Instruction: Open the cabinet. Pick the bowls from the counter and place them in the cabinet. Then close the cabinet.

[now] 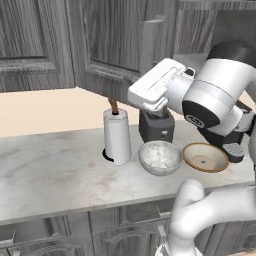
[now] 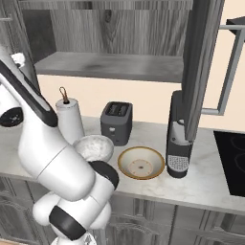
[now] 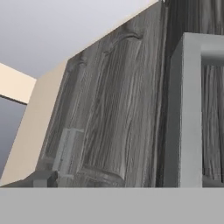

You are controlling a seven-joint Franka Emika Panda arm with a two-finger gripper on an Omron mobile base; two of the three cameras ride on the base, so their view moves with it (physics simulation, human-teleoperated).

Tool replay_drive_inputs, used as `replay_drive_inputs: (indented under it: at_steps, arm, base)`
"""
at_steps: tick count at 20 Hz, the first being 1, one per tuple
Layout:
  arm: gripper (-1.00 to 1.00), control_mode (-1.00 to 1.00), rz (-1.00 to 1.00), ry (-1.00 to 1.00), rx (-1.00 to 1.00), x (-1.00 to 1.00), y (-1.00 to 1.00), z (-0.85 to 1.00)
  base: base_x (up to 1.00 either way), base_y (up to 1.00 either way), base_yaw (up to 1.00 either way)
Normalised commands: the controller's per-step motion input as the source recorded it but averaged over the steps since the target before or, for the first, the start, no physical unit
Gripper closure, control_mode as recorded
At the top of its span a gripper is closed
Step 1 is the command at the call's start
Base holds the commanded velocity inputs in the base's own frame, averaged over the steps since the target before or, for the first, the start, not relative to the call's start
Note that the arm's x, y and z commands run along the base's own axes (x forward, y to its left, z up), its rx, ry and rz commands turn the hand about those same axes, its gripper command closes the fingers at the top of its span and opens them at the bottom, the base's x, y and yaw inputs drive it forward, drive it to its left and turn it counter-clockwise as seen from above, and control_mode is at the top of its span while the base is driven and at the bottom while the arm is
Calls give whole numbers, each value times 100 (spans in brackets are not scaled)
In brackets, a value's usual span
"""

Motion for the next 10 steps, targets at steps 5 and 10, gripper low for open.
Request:
replay_drive_inputs:
  at_steps: [5,10]
  arm:
    - [-100,-100,0,0,11,-100,-100,32]
    - [-100,-100,0,-3,13,-100,-100,34]
  base:
    - [0,0,0]
    - [0,0,0]
